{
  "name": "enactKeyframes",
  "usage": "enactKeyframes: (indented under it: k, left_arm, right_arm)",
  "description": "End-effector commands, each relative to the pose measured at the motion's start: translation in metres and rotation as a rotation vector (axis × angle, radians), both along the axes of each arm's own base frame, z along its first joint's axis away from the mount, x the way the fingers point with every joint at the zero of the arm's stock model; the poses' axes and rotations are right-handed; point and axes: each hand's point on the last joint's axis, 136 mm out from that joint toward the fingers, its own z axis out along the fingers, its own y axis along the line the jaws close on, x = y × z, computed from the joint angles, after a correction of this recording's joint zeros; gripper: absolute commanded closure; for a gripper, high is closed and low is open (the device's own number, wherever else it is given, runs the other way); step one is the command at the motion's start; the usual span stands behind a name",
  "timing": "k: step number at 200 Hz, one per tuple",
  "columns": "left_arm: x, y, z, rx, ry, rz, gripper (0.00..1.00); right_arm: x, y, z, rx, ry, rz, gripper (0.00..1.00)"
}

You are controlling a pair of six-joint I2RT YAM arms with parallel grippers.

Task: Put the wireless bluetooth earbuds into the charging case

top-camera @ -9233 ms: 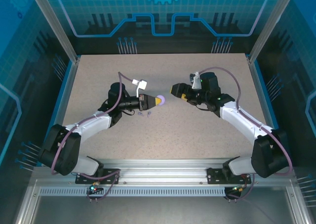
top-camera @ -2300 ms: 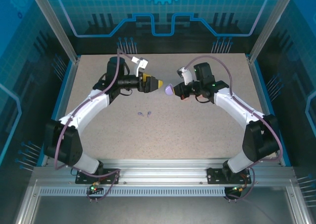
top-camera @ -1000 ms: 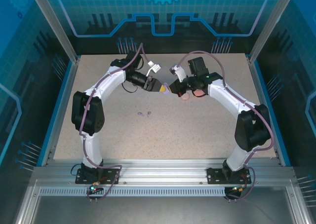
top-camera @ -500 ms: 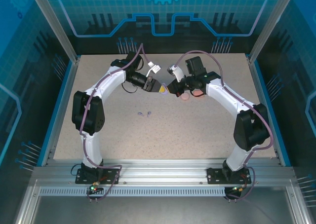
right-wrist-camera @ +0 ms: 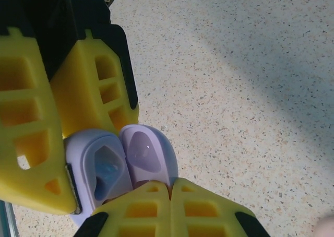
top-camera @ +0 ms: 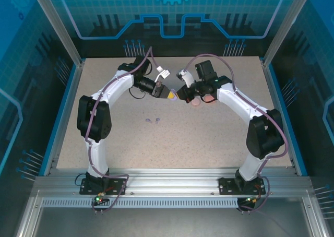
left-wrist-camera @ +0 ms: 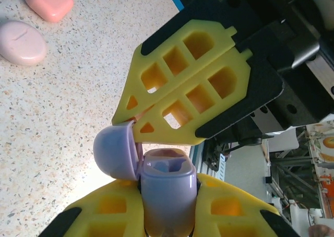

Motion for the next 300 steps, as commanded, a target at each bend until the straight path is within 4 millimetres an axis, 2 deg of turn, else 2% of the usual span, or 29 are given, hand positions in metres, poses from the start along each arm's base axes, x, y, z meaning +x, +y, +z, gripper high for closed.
enactKeyframes:
  k: [1, 11, 32, 45, 68, 103, 126, 144, 202, 240, 300]
  left_arm:
    - [-0.007, -0.003, 0.001, -0.02, 0.022, -0.022, 1.0]
    - [-0.006, -0.002, 0.001, -0.016, 0.011, -0.015, 1.0]
    - [-0.001, 0.003, 0.004, -0.019, -0.023, 0.019, 1.0]
    - [0.007, 0.01, 0.008, -0.03, -0.048, 0.064, 1.0]
    - [0.02, 0.029, 0.014, -0.038, -0.102, 0.166, 1.0]
    - [0.032, 0.06, 0.025, -0.051, -0.205, 0.346, 1.0]
    - [0.036, 0.079, 0.033, -0.054, -0.29, 0.485, 1.0]
    - [0.031, 0.09, 0.035, -0.057, -0.348, 0.573, 1.0]
    - [0.009, 0.137, 0.07, -0.074, -0.539, 0.907, 1.0]
    - [-0.009, 0.164, 0.092, -0.094, -0.628, 1.063, 1.0]
    - [-0.027, 0.187, 0.122, -0.139, -0.673, 1.201, 1.0]
  right_arm:
    - [0.011, 0.003, 0.013, 0.014, -0.033, -0.032, 0.97]
    - [0.013, 0.0, 0.018, 0.027, -0.03, -0.054, 0.81]
    - [0.009, -0.007, 0.034, 0.078, -0.025, -0.084, 0.63]
    - [0.002, -0.012, 0.045, 0.109, -0.028, -0.099, 0.59]
    - [-0.017, -0.018, 0.054, 0.147, -0.018, -0.112, 0.55]
    - [-0.041, -0.024, 0.046, 0.178, 0.042, -0.17, 0.49]
    - [-0.05, -0.019, 0.027, 0.127, 0.094, -0.222, 0.46]
    - [-0.056, -0.007, 0.012, 0.072, 0.124, -0.227, 0.45]
    - [-0.061, 0.048, -0.044, -0.106, 0.215, -0.176, 0.46]
    - [-0.055, 0.079, -0.077, -0.217, 0.249, -0.16, 0.47]
    - [-0.047, 0.117, -0.114, -0.369, 0.24, -0.104, 0.53]
